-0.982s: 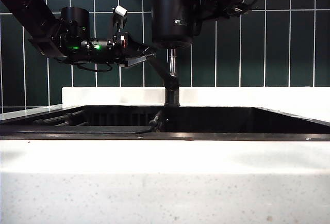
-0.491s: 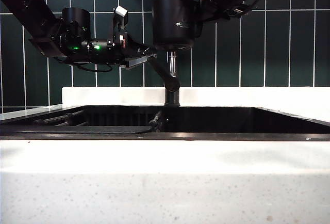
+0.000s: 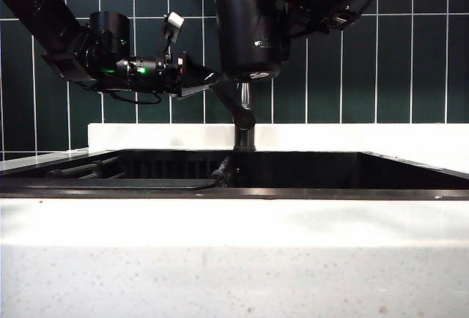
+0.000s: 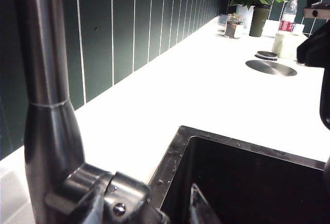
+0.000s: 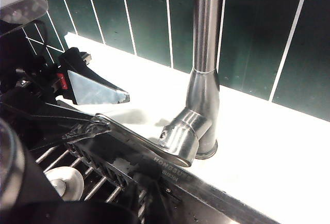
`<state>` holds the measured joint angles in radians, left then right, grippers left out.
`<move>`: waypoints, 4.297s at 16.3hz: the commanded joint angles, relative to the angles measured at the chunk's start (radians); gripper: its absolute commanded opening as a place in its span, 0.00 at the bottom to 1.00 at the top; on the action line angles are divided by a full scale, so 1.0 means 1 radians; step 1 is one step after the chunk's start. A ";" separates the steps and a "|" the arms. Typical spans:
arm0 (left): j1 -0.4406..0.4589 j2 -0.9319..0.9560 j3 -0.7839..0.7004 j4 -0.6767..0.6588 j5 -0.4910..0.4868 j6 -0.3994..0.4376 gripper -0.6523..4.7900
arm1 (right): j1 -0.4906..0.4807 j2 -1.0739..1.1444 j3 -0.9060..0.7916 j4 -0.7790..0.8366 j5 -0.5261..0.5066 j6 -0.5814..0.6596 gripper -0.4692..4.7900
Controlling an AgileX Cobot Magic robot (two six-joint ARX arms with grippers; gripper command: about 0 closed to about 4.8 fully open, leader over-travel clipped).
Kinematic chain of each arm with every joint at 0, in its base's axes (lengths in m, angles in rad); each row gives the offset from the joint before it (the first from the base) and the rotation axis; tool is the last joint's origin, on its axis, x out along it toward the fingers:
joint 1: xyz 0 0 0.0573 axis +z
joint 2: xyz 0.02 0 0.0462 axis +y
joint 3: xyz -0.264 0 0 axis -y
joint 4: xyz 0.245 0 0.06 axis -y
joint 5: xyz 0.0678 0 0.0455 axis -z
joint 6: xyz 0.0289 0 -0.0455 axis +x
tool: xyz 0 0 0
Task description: Pick up the mug next to the sink, go to the faucet to get some water, pour the water into the sink, and finally put the mug back to its place.
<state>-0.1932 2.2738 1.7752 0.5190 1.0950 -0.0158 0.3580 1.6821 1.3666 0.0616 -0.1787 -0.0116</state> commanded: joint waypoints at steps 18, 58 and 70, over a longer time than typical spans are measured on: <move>0.000 -0.104 0.006 -0.086 -0.171 0.031 0.51 | -0.008 -0.018 0.009 0.016 0.012 -0.077 0.09; 0.033 -0.305 0.004 -0.660 -0.284 -0.036 0.51 | 0.053 -0.048 0.022 -0.133 0.545 -1.670 0.12; 0.032 -0.306 0.004 -0.727 -0.284 0.046 0.51 | -0.126 -0.049 0.021 -0.187 0.510 -0.614 0.10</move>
<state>-0.1593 1.9766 1.7771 -0.2131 0.8093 0.0223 0.2447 1.6440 1.3808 -0.1345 0.3843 -0.7937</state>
